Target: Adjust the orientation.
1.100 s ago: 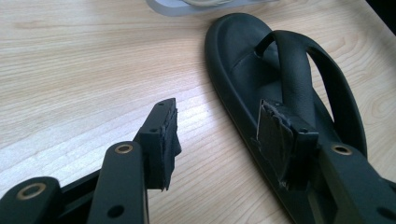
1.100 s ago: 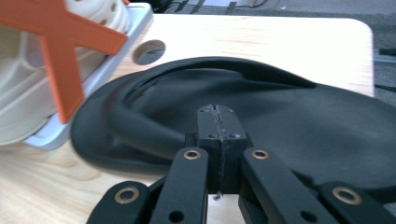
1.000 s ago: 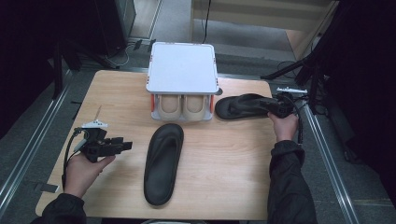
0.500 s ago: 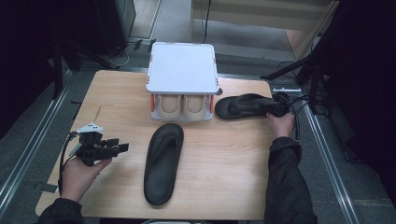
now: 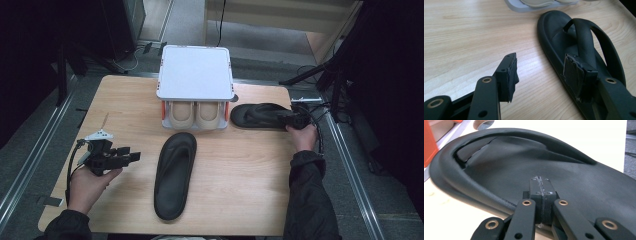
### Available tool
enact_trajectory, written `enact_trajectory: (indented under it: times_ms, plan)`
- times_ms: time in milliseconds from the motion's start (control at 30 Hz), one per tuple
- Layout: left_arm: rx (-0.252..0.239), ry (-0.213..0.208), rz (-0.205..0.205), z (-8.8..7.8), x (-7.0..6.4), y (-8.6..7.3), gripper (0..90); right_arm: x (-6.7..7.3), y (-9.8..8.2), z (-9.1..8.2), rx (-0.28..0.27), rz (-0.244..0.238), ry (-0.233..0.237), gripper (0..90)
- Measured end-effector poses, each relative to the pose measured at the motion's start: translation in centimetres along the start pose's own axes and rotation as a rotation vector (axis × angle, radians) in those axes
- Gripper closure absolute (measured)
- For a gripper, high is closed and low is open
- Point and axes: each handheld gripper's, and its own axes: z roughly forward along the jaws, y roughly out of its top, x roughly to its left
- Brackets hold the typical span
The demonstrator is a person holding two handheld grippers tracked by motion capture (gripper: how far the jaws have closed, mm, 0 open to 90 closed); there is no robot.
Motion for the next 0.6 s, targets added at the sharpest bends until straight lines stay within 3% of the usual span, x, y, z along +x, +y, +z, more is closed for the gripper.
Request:
enact_trajectory:
  times_ms: [100, 167, 200, 400, 533, 600]
  plan:
    - [0.026, -0.001, 0.014, 0.6, 0.0, 0.2, 44.0, 0.3, -0.5, -0.4, 0.001, -0.003, 0.007, 90.0]
    - [0.043, 0.034, 0.038, 1.0, 0.0, 0.3, 44.0, 0.5, -0.8, -0.7, 0.018, -0.003, 0.014, 90.0]
    - [0.046, 0.030, 0.039, 1.1, 0.1, 0.4, 44.0, 0.7, -0.9, -0.9, 0.021, -0.004, 0.014, 90.0]
    - [0.017, 0.018, 0.017, 1.2, 0.5, 0.9, 43.8, 1.7, -2.0, -1.5, 0.023, -0.007, 0.027, 90.0]
    - [0.008, 0.003, 0.022, 1.2, 0.4, 1.1, 43.7, 2.4, -2.6, -2.0, 0.037, 0.021, 0.034, 90.0]
    - [-0.002, -0.004, 0.020, 1.1, 0.3, 1.2, 43.5, 2.9, -2.8, -2.2, 0.045, 0.005, 0.033, 90.0]
